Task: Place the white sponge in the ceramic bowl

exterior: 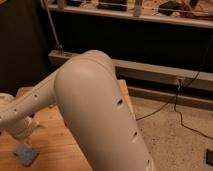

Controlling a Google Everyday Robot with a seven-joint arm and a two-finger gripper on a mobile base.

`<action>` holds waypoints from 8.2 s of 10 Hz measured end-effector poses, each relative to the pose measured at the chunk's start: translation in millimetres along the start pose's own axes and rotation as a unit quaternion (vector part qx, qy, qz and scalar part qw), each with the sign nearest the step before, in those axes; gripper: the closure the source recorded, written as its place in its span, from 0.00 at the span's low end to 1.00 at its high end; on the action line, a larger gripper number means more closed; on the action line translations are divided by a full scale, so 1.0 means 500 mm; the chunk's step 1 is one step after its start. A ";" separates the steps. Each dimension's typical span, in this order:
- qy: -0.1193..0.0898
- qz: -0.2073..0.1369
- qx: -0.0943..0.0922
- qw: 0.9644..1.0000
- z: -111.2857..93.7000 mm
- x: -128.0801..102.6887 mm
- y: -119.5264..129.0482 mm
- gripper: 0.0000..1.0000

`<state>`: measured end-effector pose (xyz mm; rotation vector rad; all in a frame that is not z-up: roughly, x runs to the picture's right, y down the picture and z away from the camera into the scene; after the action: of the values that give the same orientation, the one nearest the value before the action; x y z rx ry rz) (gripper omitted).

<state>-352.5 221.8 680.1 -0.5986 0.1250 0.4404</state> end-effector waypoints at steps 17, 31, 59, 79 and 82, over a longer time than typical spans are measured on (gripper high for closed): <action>-0.005 0.041 -0.042 0.998 0.142 -0.074 0.211 0.35; -0.014 0.089 -0.053 0.994 0.159 -0.079 0.187 0.35; -0.048 0.055 -0.042 0.996 0.157 -0.100 0.125 0.82; -0.056 0.100 0.058 0.992 -0.089 -0.047 -0.324 0.82; -0.053 0.117 0.056 0.990 -0.085 -0.034 -0.400 0.82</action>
<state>-280.4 44.0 752.5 -0.4509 0.1186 0.6875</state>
